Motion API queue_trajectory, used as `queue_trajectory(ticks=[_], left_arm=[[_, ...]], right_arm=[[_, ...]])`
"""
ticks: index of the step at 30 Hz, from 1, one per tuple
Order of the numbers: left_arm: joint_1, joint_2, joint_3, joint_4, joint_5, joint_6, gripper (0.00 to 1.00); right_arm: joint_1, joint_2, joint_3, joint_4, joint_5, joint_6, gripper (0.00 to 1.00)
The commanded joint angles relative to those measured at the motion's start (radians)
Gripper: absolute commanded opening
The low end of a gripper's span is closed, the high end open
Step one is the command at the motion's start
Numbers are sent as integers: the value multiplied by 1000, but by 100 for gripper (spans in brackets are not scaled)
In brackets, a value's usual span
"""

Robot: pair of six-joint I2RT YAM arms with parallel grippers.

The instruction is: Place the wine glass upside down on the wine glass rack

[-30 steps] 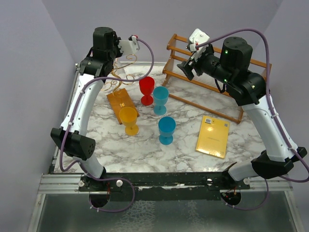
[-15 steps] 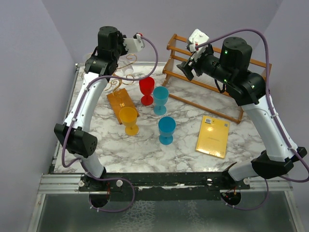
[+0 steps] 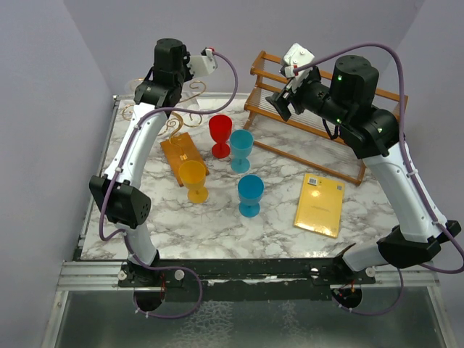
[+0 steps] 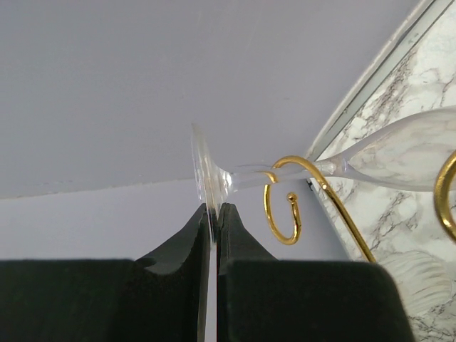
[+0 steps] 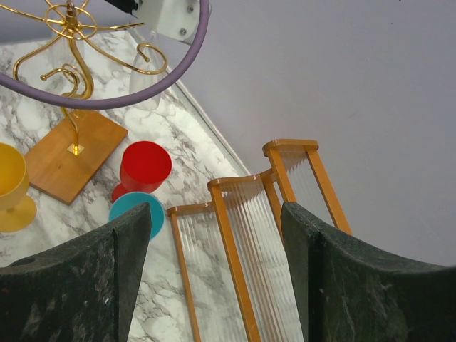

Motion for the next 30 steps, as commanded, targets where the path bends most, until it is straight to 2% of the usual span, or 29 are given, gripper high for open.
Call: queue_trajectory(ticks=[1, 18, 30], left_arm=[[7, 12, 54, 25, -66, -21, 2], [19, -10, 43, -104, -2, -105, 4], [19, -31, 9, -123, 12, -138, 19]], right_arm=[[-5, -9, -5, -10, -19, -3, 73], [-7, -12, -39, 3, -9, -12, 73], [-8, 0, -55, 7, -4, -19, 73]])
